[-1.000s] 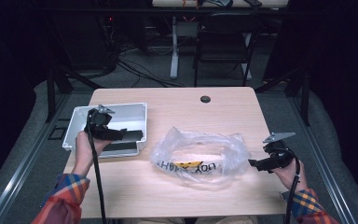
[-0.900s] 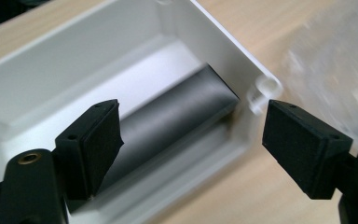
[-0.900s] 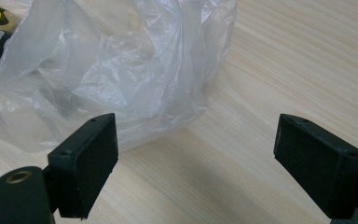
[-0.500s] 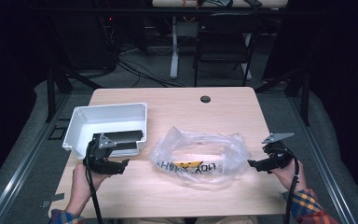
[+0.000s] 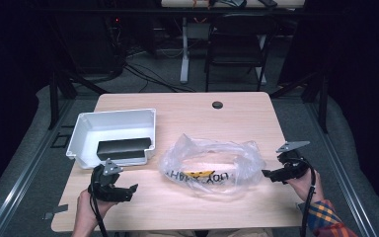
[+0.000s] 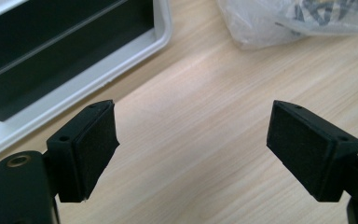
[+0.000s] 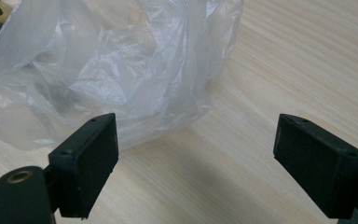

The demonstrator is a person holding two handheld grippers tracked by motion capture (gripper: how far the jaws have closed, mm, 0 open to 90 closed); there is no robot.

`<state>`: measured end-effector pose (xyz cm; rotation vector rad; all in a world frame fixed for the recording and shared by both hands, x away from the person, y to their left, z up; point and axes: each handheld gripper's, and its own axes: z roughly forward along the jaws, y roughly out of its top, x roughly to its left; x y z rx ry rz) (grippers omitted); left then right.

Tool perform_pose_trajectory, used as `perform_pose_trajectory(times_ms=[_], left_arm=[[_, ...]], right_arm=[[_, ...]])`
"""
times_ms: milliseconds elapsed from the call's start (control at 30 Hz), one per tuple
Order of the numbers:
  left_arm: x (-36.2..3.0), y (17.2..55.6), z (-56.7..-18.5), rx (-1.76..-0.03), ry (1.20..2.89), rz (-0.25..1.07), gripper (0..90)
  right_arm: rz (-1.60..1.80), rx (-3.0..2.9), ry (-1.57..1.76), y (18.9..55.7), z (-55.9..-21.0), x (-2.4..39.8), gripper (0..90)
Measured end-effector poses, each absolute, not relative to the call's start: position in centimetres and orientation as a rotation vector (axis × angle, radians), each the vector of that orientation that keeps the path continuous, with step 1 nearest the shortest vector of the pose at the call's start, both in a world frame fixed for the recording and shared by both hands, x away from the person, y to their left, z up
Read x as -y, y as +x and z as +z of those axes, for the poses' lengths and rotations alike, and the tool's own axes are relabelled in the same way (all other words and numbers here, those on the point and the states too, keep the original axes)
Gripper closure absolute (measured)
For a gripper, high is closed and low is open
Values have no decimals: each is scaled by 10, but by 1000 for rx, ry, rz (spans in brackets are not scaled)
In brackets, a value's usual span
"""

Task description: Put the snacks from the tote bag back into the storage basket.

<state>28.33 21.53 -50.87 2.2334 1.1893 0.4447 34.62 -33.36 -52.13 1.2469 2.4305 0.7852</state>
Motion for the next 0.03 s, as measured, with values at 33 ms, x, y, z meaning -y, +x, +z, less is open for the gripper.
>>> perform_pose_trajectory(times_ms=[33], left_arm=[[-216, 284, -510, -1189, 2243, 429, 157]], right_arm=[[786, -2430, 1247, 346, -522, 334, 133]])
